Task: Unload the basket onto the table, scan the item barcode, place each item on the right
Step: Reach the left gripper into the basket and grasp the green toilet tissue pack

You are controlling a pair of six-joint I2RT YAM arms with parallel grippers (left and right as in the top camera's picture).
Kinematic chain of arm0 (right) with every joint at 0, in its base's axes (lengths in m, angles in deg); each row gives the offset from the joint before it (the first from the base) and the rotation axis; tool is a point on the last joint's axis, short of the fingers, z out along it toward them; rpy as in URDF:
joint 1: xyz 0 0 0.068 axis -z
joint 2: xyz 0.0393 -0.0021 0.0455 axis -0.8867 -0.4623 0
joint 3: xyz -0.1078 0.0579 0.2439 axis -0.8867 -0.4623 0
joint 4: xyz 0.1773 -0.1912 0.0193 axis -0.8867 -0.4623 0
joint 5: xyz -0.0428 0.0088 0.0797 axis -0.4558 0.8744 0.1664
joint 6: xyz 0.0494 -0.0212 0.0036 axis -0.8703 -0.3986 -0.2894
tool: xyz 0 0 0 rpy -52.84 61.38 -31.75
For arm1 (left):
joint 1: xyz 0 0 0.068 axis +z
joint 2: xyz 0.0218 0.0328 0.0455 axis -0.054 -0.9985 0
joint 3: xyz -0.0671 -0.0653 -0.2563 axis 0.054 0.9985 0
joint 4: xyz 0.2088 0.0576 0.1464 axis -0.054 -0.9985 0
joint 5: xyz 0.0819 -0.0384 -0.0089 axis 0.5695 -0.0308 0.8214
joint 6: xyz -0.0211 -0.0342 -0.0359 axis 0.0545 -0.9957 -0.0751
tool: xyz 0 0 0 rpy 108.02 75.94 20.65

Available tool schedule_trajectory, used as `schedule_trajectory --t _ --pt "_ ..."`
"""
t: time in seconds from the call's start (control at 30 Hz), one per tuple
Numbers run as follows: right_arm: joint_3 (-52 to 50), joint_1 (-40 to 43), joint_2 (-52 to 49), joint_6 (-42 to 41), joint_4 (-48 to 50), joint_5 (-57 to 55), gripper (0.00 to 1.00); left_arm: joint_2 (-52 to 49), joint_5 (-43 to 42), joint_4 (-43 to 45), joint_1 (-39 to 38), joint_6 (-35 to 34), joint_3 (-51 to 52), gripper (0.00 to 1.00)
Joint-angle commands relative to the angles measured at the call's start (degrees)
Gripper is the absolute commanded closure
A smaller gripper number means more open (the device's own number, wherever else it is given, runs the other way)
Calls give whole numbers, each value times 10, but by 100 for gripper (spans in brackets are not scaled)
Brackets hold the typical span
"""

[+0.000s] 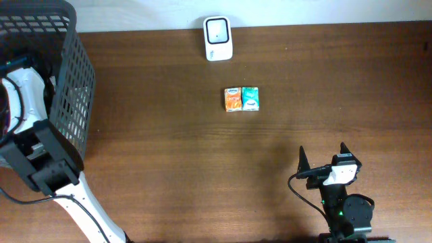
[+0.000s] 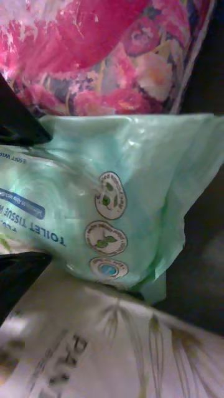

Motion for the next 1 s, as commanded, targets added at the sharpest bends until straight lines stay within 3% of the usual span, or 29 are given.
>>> schedule_trajectory --t 0.0,0.07,0.1,0.17,0.2,0.3,0.37,0.43,0.53,0.63,0.7,0.73,0.9,0.97 --pt "-5 2 4 -7 -1 -3 1 -6 33 9 8 6 31 46" --pt "-5 2 4 -7 -1 -3 1 -6 32 15 9 7 40 49" --pt "-5 2 4 -7 -1 -3 1 -6 32 22 11 6 51 55" --pt "-5 2 4 -7 -1 -3 1 -6 11 31 13 6 66 79" --pt "-5 2 4 -7 -1 -3 1 -6 4 31 13 6 67 100" --pt "-5 2 4 -7 -1 -3 1 -5 4 20 14 -18 48 100" --pt "-5 2 4 -7 -1 -3 1 -2 -13 -17 14 -57 -19 100" --pt "-5 2 4 -7 -1 -3 1 2 -71 -54 14 -59 -109 100" --pt "-5 2 4 -7 -1 -3 1 2 -224 -116 13 -59 -339 100" --pt "-5 2 4 -7 -1 -3 1 3 -241 -148 12 -114 -496 100" --pt "-5 2 4 -7 -1 -3 1 8 -249 -171 12 -190 -583 100" --pt "-5 2 4 -7 -1 -3 1 27 -292 -168 12 -225 -597 100" --pt "-5 2 4 -7 -1 -3 1 90 -499 -100 -17 -224 -597 100" --pt "-5 2 4 -7 -1 -3 1 93 -513 -128 -58 -224 -596 100"
